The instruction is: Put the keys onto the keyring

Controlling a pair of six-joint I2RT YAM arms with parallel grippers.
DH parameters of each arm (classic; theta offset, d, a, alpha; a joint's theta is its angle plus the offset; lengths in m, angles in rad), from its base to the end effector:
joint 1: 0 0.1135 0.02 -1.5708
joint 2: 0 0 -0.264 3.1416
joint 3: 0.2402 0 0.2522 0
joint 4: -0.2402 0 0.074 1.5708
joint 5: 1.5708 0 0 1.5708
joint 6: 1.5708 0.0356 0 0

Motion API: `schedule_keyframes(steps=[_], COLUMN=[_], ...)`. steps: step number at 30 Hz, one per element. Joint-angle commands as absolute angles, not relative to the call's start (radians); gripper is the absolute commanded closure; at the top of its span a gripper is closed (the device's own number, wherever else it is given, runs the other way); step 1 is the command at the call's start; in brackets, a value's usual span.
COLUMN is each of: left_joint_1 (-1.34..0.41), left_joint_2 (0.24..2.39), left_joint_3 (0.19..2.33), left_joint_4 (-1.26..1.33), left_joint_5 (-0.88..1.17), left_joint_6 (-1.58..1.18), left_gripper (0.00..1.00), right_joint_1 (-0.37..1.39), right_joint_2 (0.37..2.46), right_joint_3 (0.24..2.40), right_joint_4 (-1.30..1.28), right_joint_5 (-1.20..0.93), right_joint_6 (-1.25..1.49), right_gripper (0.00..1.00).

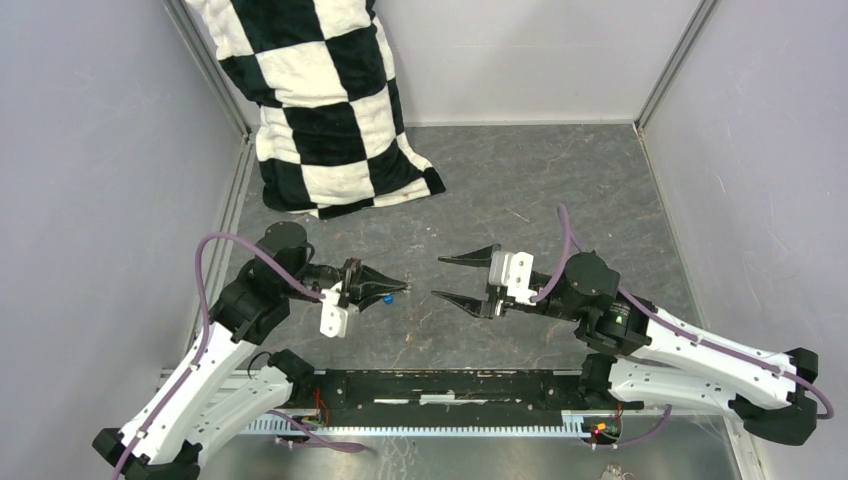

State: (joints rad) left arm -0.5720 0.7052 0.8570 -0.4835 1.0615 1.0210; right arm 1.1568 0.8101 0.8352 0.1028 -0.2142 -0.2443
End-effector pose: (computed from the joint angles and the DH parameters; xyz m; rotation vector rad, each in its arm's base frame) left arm 0.0996 -0.1011 0.3512 1.6537 0.6564 -0.6785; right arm 0.0692 0.1763 0.3847 -1.1059 1.0275 0.8951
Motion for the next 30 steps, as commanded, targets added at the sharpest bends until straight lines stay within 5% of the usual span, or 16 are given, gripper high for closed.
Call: schedule_keyframes(steps=[1, 10, 13, 15, 22, 30], left_joint_1=[-0.577, -0.578, -0.578, -0.578, -0.577, -0.577], left_joint_2=[0.686, 0.669, 0.660, 0.642, 0.542, 0.485], left_joint_3=[0.902, 0.898, 0.892, 0.886, 0.810, 0.841], left_joint_4=[-0.531, -0.533, -0.536, -0.527, -0.335, -0.467], left_joint_5=[1.107, 1.114, 1.107, 1.086, 0.907, 0.692], left_joint_6=[1.298, 1.314, 1.237, 1.161, 0.820, 0.731], left_gripper=[0.98, 0.98, 0.98, 0.98, 0.98, 0.98], right_joint_1=[1.161, 1.161, 1.161, 1.160, 1.155, 1.057], right_joint_2=[0.807, 0.816, 0.827, 0.831, 0.838, 0.896], right_joint_3=[0.838, 0.827, 0.833, 0.833, 0.725, 0.590], right_joint_4=[0.067, 0.055, 0.045, 0.037, 0.069, 0.217], right_joint_5=[-0.186, -0.139, -0.050, 0.044, 0.194, 0.119], right_joint_6=[-0.273, -0.278, -0.251, -0.225, -0.159, -0.141], right_gripper=[0.43, 0.42, 0.25, 0.02, 0.02, 0.09])
